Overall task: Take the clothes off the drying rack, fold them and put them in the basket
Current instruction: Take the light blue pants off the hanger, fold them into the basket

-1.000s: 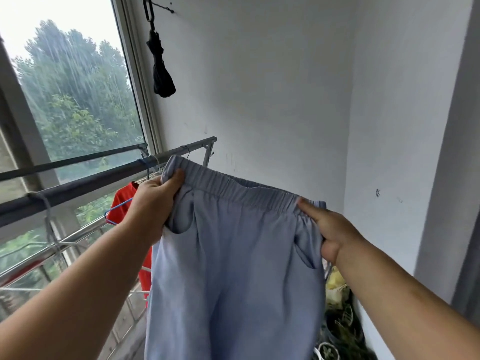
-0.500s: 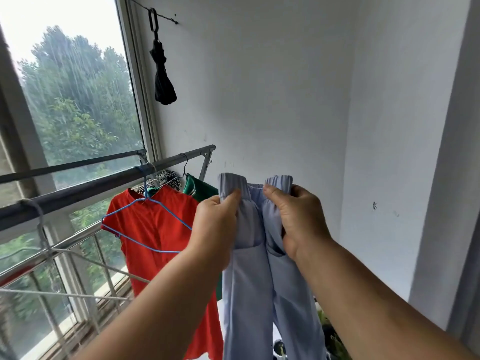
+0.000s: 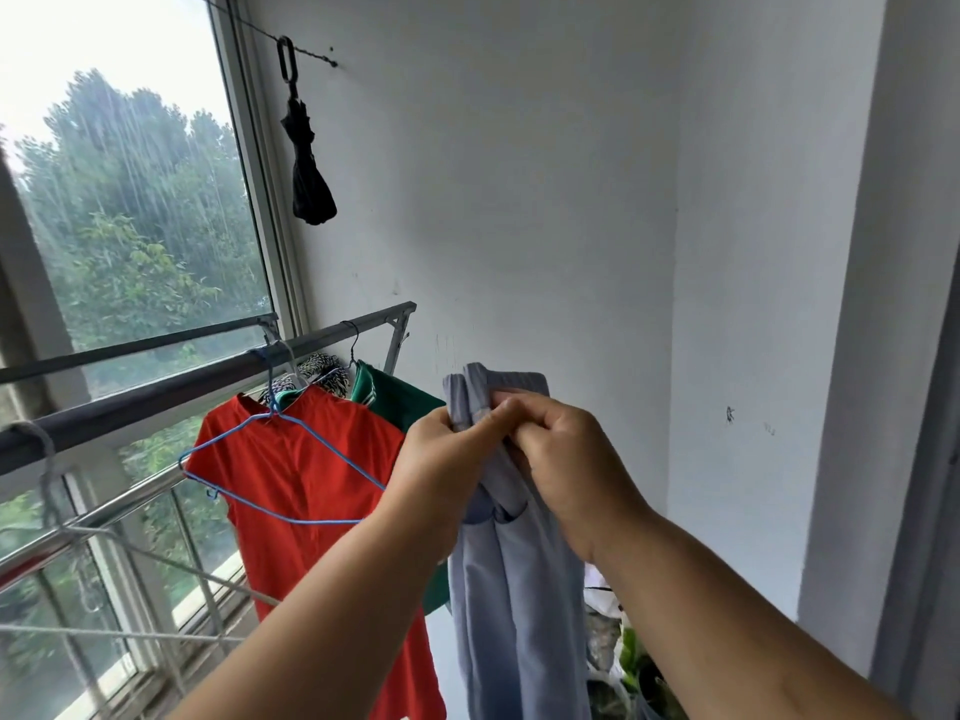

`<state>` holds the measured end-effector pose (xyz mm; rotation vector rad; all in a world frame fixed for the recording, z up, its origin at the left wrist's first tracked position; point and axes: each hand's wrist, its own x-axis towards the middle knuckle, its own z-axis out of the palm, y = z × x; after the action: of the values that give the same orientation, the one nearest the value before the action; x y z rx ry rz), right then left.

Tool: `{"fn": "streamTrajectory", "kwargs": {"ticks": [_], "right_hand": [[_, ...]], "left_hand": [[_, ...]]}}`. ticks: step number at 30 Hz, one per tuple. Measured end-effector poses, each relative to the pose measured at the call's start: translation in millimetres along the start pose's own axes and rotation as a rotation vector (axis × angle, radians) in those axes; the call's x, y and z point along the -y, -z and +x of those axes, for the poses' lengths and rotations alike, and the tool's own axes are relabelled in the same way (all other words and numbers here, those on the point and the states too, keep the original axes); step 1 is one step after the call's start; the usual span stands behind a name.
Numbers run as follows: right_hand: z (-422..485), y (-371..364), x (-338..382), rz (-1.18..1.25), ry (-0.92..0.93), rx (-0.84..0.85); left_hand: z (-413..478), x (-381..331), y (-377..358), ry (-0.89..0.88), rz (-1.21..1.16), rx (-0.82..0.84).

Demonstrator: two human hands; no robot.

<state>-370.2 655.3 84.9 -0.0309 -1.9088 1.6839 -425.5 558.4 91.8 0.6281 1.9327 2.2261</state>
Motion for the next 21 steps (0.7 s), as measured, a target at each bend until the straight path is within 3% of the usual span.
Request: {"fn": "streamTrajectory", "kwargs": {"ticks": [3, 7, 10, 16, 21], "right_hand": [[-5, 4, 2, 0.028, 0.044, 0.093], [-4, 14, -5, -0.147, 0.086, -0.163], [2, 25, -14, -0.182, -0.026, -0.27], [2, 34, -22, 0.207, -0.247, 0.056], [5, 35, -23, 0.238, -0.163, 0.009]], "left_hand": [[1, 0, 5, 0.02, -0.118, -0.025], [5, -1, 15, 0.014, -0.107, -0.035], [6, -6, 24, -0.008, -0.128, -0.008], [7, -11, 40, 0.021, -0.192, 0.077], [5, -3, 56, 0.02, -0.033, 0.125]]}}
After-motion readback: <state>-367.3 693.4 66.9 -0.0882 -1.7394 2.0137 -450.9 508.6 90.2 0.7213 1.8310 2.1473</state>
